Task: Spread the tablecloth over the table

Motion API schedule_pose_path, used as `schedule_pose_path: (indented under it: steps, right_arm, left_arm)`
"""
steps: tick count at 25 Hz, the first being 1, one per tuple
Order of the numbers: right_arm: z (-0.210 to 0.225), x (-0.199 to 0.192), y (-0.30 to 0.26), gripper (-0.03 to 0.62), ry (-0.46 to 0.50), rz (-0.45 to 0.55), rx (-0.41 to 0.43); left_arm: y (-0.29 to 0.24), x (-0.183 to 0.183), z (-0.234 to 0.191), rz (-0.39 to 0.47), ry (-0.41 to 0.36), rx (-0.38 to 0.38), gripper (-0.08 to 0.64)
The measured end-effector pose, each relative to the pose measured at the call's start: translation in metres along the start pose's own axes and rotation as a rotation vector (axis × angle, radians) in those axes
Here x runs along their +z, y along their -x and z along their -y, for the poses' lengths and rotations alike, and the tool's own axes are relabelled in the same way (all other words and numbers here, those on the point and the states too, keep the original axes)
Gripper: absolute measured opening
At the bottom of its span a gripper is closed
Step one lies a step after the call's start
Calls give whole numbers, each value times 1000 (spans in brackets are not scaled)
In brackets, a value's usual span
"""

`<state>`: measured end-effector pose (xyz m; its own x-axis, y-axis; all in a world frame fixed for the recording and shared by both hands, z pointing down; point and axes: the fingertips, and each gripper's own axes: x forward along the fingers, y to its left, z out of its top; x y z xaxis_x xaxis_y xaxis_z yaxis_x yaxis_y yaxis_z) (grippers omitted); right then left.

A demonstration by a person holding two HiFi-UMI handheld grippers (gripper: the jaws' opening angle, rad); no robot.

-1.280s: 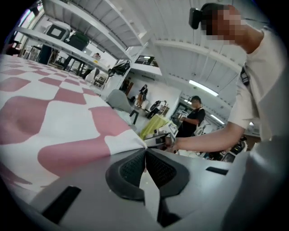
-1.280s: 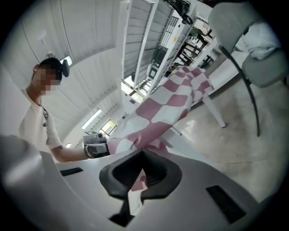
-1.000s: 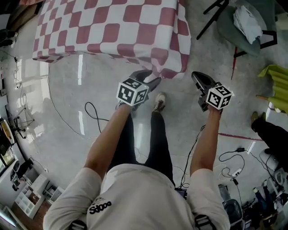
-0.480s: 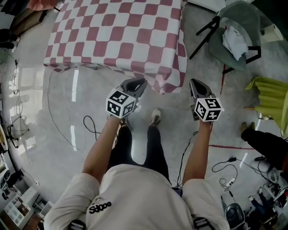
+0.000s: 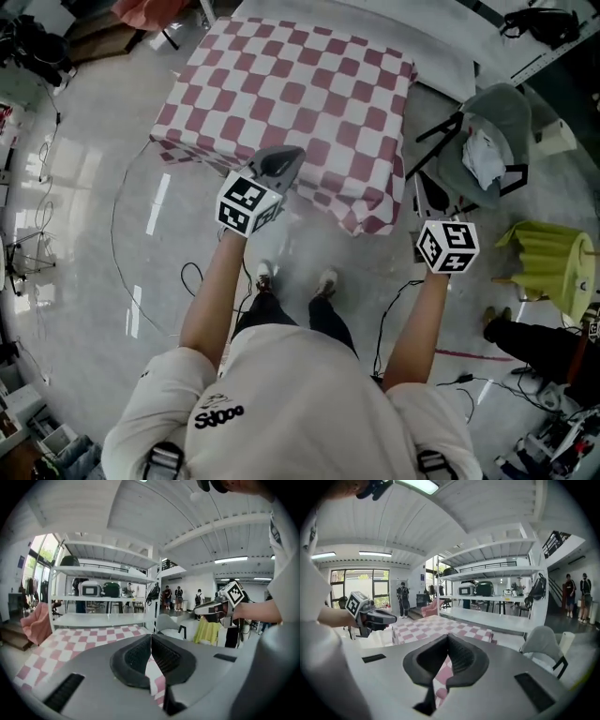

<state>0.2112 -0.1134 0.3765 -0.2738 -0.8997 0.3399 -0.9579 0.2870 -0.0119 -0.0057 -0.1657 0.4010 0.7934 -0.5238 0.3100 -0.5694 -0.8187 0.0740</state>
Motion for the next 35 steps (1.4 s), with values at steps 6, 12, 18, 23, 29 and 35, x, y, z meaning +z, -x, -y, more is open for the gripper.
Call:
schedule_pose_path:
  steps: [6,12,18,23,29,35]
  right_arm:
    - [-42,85,8,21,127,74,3]
    - [-77,136,13,21,228,123,6]
    - [-110,163,26,21,262,170,-7]
    - [-130,177,31,21,291,212,5]
    - [-137,174,30,21,296,190,-4]
    - [-136,169,26,21,283,168,-19]
  left_arm:
    - [60,73,-29,111,-103,60,31]
    - [100,126,-42,197,-190,107,31]
    - [139,145,-49,228,-216,132,31]
    - [153,154,-55,241,-237,145,32]
    - [159,155,-54,239,-248,138,32]
    - [161,150,-54,227,-244,132,32]
